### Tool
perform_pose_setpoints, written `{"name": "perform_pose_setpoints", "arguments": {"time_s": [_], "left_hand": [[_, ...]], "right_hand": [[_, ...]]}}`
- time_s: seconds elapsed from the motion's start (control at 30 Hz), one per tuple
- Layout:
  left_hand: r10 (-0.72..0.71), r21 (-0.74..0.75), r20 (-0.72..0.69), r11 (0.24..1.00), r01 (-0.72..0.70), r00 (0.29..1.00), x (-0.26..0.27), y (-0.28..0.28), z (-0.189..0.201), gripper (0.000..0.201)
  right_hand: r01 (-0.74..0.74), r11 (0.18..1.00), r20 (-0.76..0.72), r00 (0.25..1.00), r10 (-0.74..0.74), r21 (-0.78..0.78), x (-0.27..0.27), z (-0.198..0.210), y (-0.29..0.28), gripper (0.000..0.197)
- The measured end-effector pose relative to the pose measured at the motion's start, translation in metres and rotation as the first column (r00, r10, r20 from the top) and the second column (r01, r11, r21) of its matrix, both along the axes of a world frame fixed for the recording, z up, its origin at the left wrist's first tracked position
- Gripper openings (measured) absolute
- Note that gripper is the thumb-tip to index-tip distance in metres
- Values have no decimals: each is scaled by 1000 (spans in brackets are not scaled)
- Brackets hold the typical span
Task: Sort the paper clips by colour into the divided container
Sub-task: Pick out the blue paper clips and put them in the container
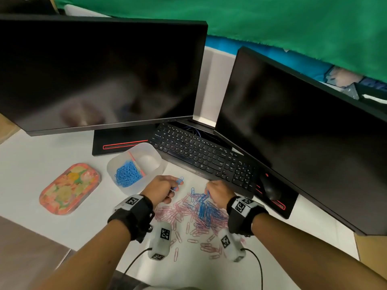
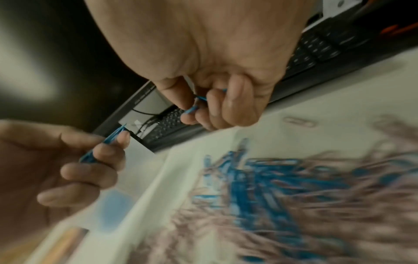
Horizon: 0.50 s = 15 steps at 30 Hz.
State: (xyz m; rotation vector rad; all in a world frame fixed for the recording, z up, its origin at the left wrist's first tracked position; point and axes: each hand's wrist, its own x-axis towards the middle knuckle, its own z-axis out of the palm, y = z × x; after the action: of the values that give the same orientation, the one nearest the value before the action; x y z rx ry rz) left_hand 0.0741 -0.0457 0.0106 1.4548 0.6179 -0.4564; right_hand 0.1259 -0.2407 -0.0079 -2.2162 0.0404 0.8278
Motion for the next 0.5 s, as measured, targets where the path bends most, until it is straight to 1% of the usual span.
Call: {"name": "perform_pose_setpoints", "arguments": {"time_s": [0.07, 0.1, 0.17, 0.23, 0.3, 0.4, 0.5], "left_hand": [[106, -163, 0, 981, -105, 994, -7, 7, 14, 22], [162, -224, 0, 962, -158, 987, -10, 12, 21, 21], [273, -284, 0, 923, -262, 962, -14, 26, 30, 20], [362, -274, 3, 897, -347, 932, -15, 42, 36, 17], [423, -212, 8, 886, -411, 906, -15, 57, 40, 14], [494, -126, 21, 864, -488, 869, -13, 77, 46, 17], [550, -127, -13, 828, -547, 835, -12, 95, 49, 17]], "right_hand": [[92, 981, -155, 986, -66, 168, 1, 15, 21, 23], [109, 969, -207, 976, -63, 220, 1, 22, 34, 24], [64, 961, -238, 971, 2, 268, 2, 33, 64, 23], [-28, 963, -215, 973, 88, 269, 4, 43, 96, 22], [-144, 958, -155, 970, 186, 248, 6, 49, 127, 22], [-298, 942, -93, 945, 314, 156, 11, 58, 166, 22], [-379, 923, -69, 921, 383, 64, 14, 66, 197, 23]]}}
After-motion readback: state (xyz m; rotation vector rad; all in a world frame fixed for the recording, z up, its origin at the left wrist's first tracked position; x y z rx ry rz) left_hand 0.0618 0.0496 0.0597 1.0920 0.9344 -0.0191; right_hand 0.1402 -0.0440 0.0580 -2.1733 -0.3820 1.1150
